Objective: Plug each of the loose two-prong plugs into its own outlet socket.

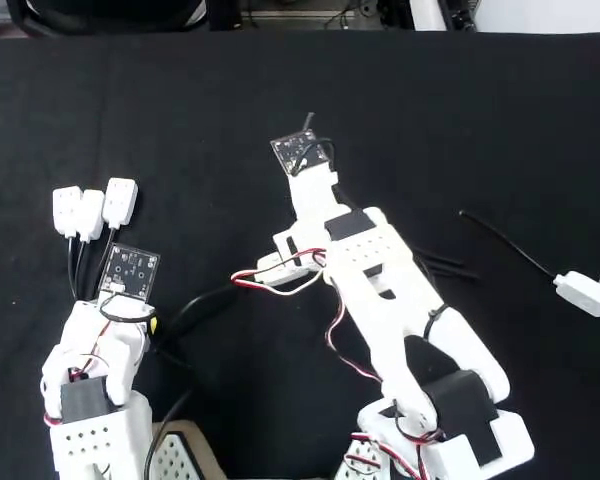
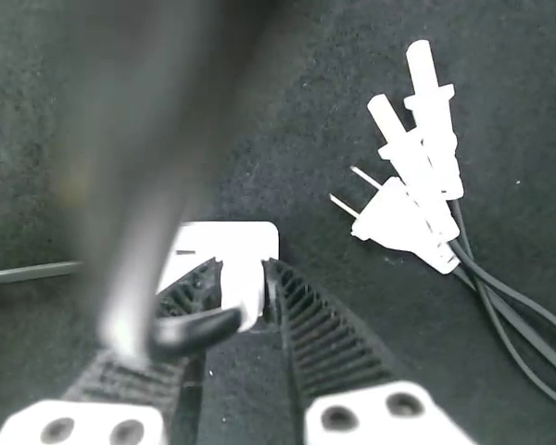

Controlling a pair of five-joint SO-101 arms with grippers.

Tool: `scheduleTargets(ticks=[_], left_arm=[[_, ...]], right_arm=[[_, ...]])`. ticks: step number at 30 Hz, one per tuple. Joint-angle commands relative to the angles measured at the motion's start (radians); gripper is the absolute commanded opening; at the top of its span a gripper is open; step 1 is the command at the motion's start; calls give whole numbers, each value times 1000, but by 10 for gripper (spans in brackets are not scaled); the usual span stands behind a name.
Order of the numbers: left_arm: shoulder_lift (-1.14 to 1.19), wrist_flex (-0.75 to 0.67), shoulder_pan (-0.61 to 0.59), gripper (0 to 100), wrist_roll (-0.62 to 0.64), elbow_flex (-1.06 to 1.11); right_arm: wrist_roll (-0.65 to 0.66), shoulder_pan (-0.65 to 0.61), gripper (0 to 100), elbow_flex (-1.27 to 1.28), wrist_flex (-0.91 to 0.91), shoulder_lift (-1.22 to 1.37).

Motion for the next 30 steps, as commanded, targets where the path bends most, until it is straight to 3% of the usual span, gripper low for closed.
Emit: scheduleTargets(ticks=[1, 12, 18, 30], left_arm=[[-8, 3, -10, 180, 2, -2], [-8, 3, -10, 180, 2, -2], [-8, 3, -10, 180, 2, -2], [-8, 3, -10, 180, -43, 1]], right_arm=[[-9, 26, 11, -8, 46, 12], [-31, 26, 11, -7, 72, 15], [-25, 12, 11, -33, 32, 159], [6, 0, 11, -205, 250, 275]])
